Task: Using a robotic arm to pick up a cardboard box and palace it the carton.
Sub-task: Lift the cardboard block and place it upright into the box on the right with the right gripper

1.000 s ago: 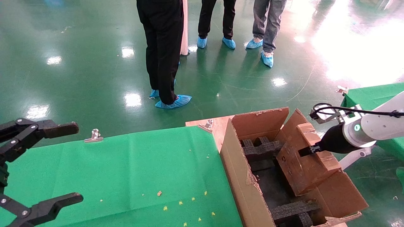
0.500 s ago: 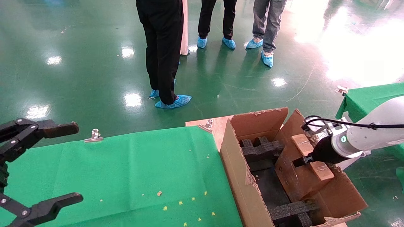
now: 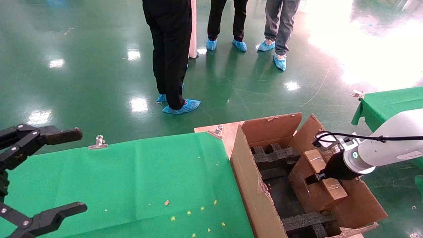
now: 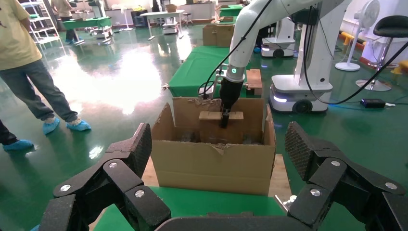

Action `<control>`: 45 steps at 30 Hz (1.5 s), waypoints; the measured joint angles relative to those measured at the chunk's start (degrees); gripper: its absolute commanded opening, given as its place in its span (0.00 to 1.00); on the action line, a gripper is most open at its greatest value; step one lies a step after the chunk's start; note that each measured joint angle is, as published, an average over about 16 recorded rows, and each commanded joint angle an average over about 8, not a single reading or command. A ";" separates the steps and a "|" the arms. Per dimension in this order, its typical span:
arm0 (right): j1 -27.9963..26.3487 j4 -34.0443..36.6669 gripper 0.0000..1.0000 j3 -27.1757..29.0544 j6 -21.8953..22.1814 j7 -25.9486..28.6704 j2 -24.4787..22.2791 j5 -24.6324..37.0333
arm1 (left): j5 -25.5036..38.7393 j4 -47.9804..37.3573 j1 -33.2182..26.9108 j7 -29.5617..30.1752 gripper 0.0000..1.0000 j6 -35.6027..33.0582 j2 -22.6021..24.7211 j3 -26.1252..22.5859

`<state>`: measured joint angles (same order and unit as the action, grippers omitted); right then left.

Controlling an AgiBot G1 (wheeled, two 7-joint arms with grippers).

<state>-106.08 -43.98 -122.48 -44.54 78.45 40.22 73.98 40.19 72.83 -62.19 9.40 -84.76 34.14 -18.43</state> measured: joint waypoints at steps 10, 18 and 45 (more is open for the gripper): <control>1.96 2.22 0.07 0.80 -0.96 -3.12 0.61 -2.10 | -0.01 0.00 0.00 -0.01 1.00 0.01 -0.01 -0.01; 2.50 3.07 1.00 1.18 -1.44 -4.37 0.88 -2.87 | -0.03 -0.01 0.00 -0.01 1.00 0.02 -0.01 -0.01; 0.38 2.48 1.00 1.65 -1.38 -4.76 0.30 -2.64 | -0.04 -0.04 -0.01 -0.03 1.00 0.02 -0.01 -0.04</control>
<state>-105.70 -41.50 -120.83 -45.92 73.69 40.52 71.34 40.14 72.79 -62.20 9.37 -84.74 34.13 -18.46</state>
